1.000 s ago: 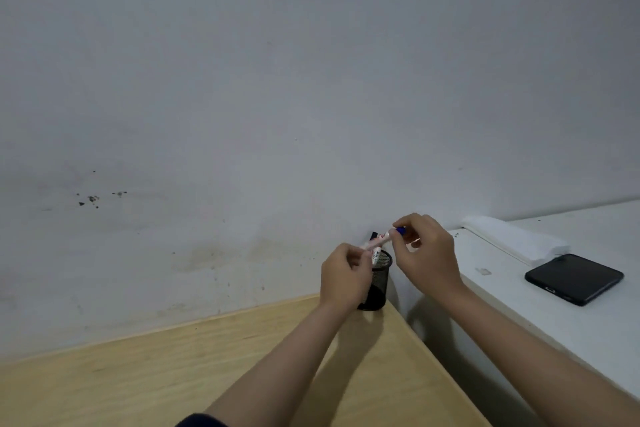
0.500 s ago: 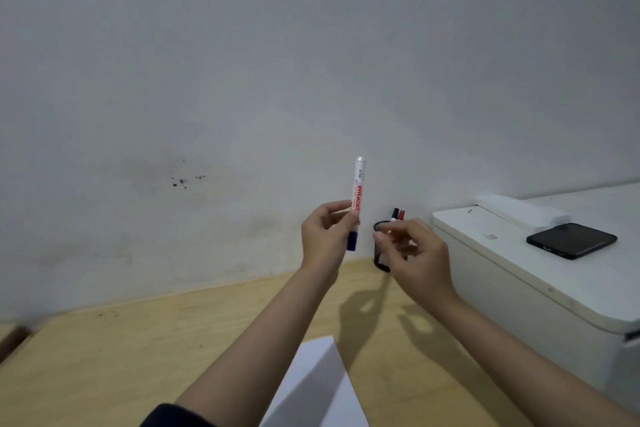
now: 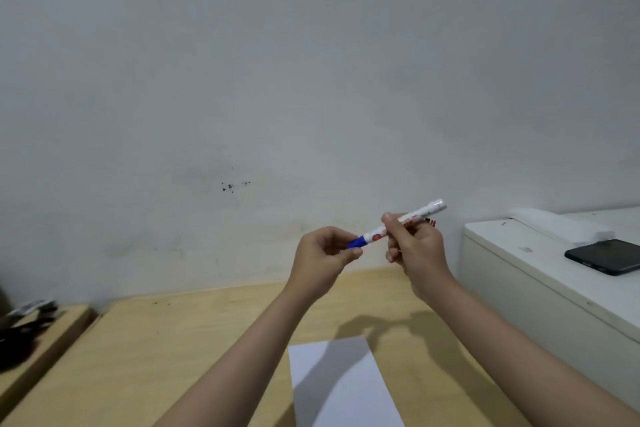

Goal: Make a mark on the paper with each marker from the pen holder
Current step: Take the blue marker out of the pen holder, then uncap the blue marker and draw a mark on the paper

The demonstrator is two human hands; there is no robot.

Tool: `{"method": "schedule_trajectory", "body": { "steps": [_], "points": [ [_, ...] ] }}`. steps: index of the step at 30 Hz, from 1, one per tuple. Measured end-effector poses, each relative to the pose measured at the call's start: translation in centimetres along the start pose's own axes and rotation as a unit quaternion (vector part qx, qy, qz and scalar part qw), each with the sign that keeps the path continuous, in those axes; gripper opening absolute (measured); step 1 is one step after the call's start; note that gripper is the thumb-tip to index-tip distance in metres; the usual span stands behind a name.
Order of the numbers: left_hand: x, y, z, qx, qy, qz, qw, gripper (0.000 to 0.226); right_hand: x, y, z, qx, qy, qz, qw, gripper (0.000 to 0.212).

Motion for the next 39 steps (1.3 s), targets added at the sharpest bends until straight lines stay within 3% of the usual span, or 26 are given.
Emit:
{"method": "schedule_trajectory", "body": {
  "steps": [9, 13, 16, 21, 26, 31, 39],
  "points": [
    [0.7, -1.0, -0.9, -0.002, 0.039, 0.062, 0.997, 0.007, 3.4, 2.3, -0.4, -0.077, 0.077, 0.032, 0.994, 0.016],
    [-0.8, -1.4, -0.7, -0.027, 0.011, 0.053, 0.998, 0.013, 3.8, 3.2, -0.6, -0.142, 0.066, 0.014, 0.988, 0.025],
    [-2.6, -1.3, -0.5, -0.068, -0.022, 0.027, 0.997, 0.017, 3.7, 3.9, -0.9, -0.195, 0.039, -0.039, 0.979, 0.004],
    [-7.0, -2.9, 0.0, -0.073, -0.089, -0.014, 0.993, 0.016, 4.9, 3.0, -0.5, -0.196, 0.044, -0.046, 0.979, 0.019],
    [-13.2, -5.1, -0.1, -0.045, -0.154, 0.140, 0.977, 0.010, 7.6, 1.7, -1.2, -0.175, 0.063, -0.062, 0.981, 0.020],
    [-17.3, -4.4, -1.2, -0.100, -0.178, 0.298, 0.932, 0.011, 10.7, 1.4, -2.5, -0.166, 0.096, -0.072, 0.979, 0.015],
    [-19.8, -2.8, -2.3, -0.141, -0.188, 0.346, 0.908, 0.009, 14.1, 1.3, -3.8, -0.173, 0.137, -0.067, 0.973, 0.008]
  ]
}}
Point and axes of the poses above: each hand's wrist, its own z-axis towards the middle knuckle, its own y-axis out of the palm, x = y × z, the point moved 9 cm from there along z, towards the middle knuckle, and after that the axes turned 10 degrees about z, right-handed, at the moved point
